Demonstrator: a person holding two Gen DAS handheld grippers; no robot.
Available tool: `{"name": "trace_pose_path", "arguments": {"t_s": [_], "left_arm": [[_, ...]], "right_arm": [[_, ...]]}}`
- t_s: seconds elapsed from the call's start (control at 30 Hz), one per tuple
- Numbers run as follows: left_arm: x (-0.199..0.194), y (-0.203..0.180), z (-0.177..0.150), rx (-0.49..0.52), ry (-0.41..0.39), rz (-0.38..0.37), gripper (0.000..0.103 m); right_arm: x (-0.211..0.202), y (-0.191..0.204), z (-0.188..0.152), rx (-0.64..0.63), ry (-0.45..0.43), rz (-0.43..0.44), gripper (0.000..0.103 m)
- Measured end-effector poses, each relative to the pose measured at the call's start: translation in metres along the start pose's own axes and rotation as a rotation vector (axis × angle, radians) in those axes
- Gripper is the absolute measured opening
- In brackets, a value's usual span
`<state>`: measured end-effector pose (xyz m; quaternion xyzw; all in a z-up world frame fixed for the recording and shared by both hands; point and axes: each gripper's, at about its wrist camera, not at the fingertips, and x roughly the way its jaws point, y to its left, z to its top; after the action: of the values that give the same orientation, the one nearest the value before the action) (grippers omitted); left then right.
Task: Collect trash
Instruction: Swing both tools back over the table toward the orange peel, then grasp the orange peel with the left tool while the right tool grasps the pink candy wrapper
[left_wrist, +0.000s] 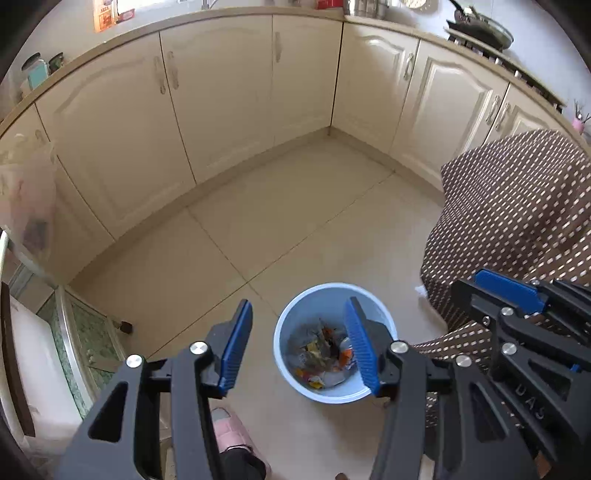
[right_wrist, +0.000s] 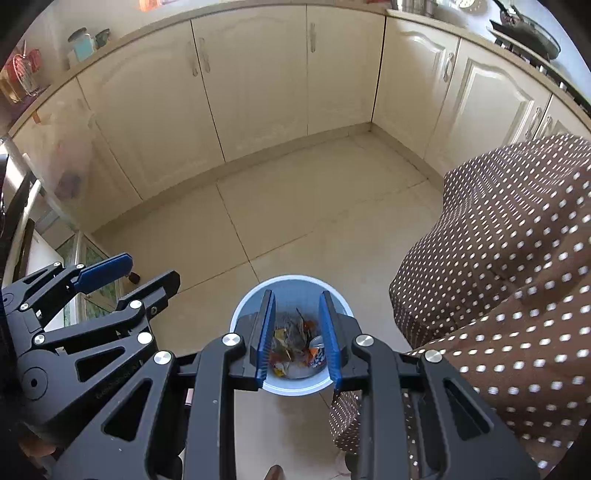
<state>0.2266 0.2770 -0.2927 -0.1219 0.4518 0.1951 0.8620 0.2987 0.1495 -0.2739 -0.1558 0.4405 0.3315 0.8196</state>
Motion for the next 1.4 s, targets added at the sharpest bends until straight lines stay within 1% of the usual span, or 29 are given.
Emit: {"name": "trace_pose_path", "arguments": {"t_s": [0.03, 0.13, 0.37, 0.43, 0.53, 0.6, 0.63, 0.73, 0.77, 0.8, 1.0, 1.17, 1.33, 1.4], "left_arm": [[-0.005, -0.001, 0.001, 0.003, -0.010, -0.004, 0.051], [-0.029, -0.008, 0.008, 0.011, -0.056, -0.018, 0.051], [-0.100, -0.040, 0.015, 0.055, -0.181, -0.097, 0.053], [-0.121, -0.057, 0.015, 0.080, -0.213, -0.120, 0.054], [-0.150, -0.089, 0.015, 0.145, -0.257, -0.154, 0.056], [-0.166, -0.113, 0.014, 0.189, -0.279, -0.188, 0.057], [-0.174, -0.129, 0.013, 0.211, -0.284, -0.217, 0.057], [-0.192, -0.172, 0.005, 0.274, -0.286, -0.306, 0.057], [-0.195, -0.184, 0.001, 0.295, -0.285, -0.322, 0.057], [-0.201, -0.202, -0.004, 0.332, -0.284, -0.349, 0.057], [-0.212, -0.277, -0.028, 0.470, -0.246, -0.429, 0.057], [-0.208, -0.315, -0.039, 0.532, -0.213, -0.447, 0.057], [-0.194, -0.334, -0.042, 0.570, -0.162, -0.447, 0.057], [-0.185, -0.341, -0.041, 0.575, -0.148, -0.433, 0.057]], "right_arm": [[-0.005, -0.001, 0.001, 0.000, -0.009, -0.003, 0.024], [-0.039, -0.005, 0.005, 0.007, -0.074, -0.021, 0.024], [-0.129, -0.028, 0.002, 0.046, -0.232, -0.066, 0.024], [-0.159, -0.038, -0.004, 0.069, -0.277, -0.084, 0.024], [-0.197, -0.061, -0.018, 0.112, -0.326, -0.112, 0.025], [-0.219, -0.080, -0.031, 0.141, -0.348, -0.143, 0.026], [-0.230, -0.089, -0.038, 0.155, -0.359, -0.157, 0.026], [-0.255, -0.124, -0.060, 0.206, -0.376, -0.202, 0.030], [-0.263, -0.134, -0.069, 0.223, -0.381, -0.215, 0.031], [-0.268, -0.142, -0.076, 0.238, -0.384, -0.230, 0.031], [-0.296, -0.196, -0.124, 0.349, -0.385, -0.291, 0.038], [-0.306, -0.226, -0.147, 0.417, -0.389, -0.306, 0.039], [-0.308, -0.246, -0.159, 0.454, -0.380, -0.304, 0.041], [-0.306, -0.249, -0.161, 0.461, -0.374, -0.295, 0.041]]}}
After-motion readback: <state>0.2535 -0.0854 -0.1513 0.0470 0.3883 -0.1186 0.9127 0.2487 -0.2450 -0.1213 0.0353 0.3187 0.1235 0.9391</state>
